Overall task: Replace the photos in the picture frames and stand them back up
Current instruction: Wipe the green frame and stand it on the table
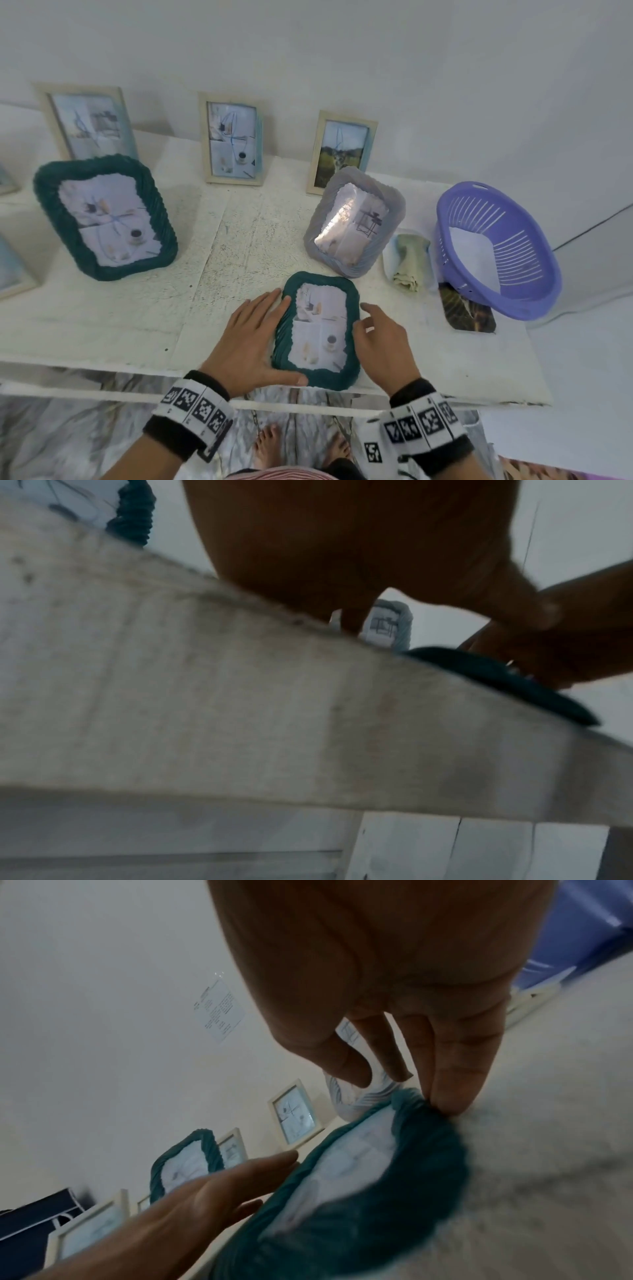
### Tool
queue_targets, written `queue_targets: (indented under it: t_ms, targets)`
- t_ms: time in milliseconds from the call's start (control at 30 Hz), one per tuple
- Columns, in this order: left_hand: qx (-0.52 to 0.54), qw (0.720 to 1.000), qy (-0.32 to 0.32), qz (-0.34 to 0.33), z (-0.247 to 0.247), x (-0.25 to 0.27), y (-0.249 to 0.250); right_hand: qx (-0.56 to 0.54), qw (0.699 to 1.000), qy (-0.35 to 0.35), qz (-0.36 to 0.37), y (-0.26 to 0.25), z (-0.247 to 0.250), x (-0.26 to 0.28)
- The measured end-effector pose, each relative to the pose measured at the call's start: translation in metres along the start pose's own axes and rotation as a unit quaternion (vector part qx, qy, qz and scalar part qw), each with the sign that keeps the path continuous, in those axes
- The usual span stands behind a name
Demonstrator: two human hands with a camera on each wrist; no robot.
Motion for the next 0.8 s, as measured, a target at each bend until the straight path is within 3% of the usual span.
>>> queue_targets:
  t_ms: [133,233,300,400,500,633,700,800]
  targets:
    - [0.062,0.994,0.045,0.082,0.002,0.015,0.013,-0.046,0.998,0.032,-0.02,0.004,-0.012,0.012]
    - [0.09,0.986,0.036,0.137,0.0,0.017,0.024,-0.144,0.985,0.054,-0.08,0.015,-0.013,0.017]
    - [0.095,0.982,0.027,0.162,0.002,0.016,0.029,-0.256,0.955,0.077,-0.129,0.023,-0.018,0.019]
    - [0.091,0.982,0.005,0.165,0.004,0.018,0.038,-0.437,0.875,0.066,-0.195,0.025,-0.04,0.023]
    - [0.115,0.978,-0.011,0.174,0.003,0.021,0.041,-0.527,0.826,0.051,-0.194,0.013,-0.051,0.024]
    - [0.177,0.969,-0.018,0.17,0.003,0.02,0.044,-0.536,0.833,0.035,-0.132,-0.009,-0.037,0.024]
    - [0.302,0.941,-0.015,0.151,0.011,0.021,0.053,-0.539,0.838,0.006,-0.087,-0.025,-0.029,0.026]
    - [0.487,0.861,-0.03,0.142,0.028,0.026,0.067,-0.552,0.833,-0.016,-0.023,-0.049,-0.015,0.031]
Point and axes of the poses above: each hand's wrist, its own x-axis away from the middle knuckle, its own z-axis out of the back of the hand, y = z × x, the point moved 8 cm from there along -x, towards the middle knuckle, and after that the axes turned 9 degrees about z, right-handed, at the moved point
